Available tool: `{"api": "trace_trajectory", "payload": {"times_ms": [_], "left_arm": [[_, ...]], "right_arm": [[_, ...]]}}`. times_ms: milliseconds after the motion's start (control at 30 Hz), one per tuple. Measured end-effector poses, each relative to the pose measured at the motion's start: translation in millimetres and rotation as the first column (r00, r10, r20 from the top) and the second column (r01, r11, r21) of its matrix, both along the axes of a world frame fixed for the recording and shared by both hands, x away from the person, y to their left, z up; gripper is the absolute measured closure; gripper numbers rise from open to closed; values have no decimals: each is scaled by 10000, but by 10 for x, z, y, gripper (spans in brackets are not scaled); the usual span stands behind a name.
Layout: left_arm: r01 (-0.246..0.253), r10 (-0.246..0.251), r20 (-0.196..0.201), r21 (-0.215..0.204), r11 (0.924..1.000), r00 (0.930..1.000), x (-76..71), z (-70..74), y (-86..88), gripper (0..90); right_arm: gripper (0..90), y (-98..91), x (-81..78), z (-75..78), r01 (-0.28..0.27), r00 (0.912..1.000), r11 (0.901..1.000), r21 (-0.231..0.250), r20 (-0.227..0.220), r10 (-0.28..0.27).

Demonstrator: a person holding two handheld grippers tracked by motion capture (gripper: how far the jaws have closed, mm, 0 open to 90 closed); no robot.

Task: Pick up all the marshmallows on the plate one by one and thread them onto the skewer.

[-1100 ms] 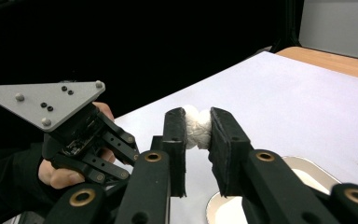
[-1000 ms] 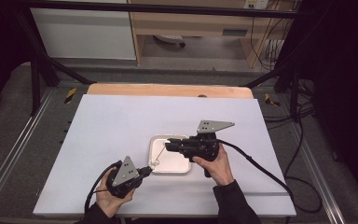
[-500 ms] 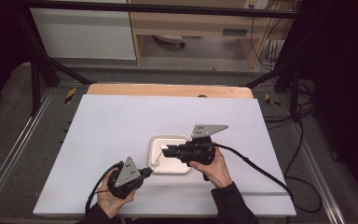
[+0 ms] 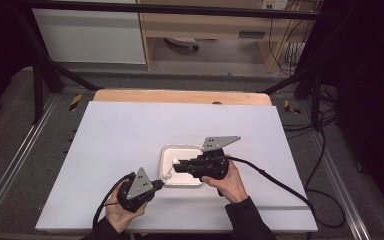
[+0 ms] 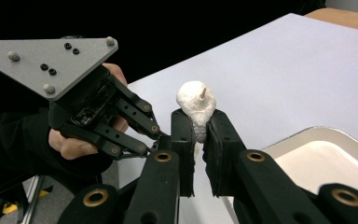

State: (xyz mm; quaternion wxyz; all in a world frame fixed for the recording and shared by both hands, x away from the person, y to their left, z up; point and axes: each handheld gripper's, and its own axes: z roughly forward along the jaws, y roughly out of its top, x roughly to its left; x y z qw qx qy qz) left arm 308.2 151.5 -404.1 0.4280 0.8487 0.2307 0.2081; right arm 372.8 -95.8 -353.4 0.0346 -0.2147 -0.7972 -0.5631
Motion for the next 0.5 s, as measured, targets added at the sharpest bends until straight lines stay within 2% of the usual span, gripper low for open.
{"api": "trace_trajectory", "payload": {"times_ms": [67,133,167,200,233,267,333,467,500], "left_arm": [[58,-59,-175,-59,10000,9998,23,-6,-7,893],[-47,30,-321,-516,9987,9995,65,11,24,893],[-89,58,-433,-710,9974,9990,81,27,40,893],[-208,170,-472,-810,9965,9987,88,36,51,893],[-272,224,-567,-867,9959,9981,95,34,60,892],[-383,324,-627,-950,9947,9975,99,27,72,892],[-594,509,-867,-984,9934,9949,126,12,86,891],[-1044,901,-1319,-1058,9889,9872,205,0,117,891],[-1183,1025,-1479,-1021,9877,9837,230,3,120,891]], "right_arm": [[817,-1,0,-5,132,9999,9999,-101,-56,-132],[781,-15,7,-5,451,9990,9989,-150,55,-450],[691,-28,8,2,629,9979,9980,-1,175,-629],[523,-33,6,9,898,9955,9958,155,280,-902],[423,-41,-1,18,1195,9918,9923,330,412,-1208],[361,-61,-7,28,1389,9881,9894,428,603,-1414],[211,-121,-3,51,1856,9771,9817,423,978,-1889],[94,-302,14,21,2736,9518,9618,32,1432,-2712],[84,-359,23,-10,2858,9488,9582,-148,1445,-2808]]}}
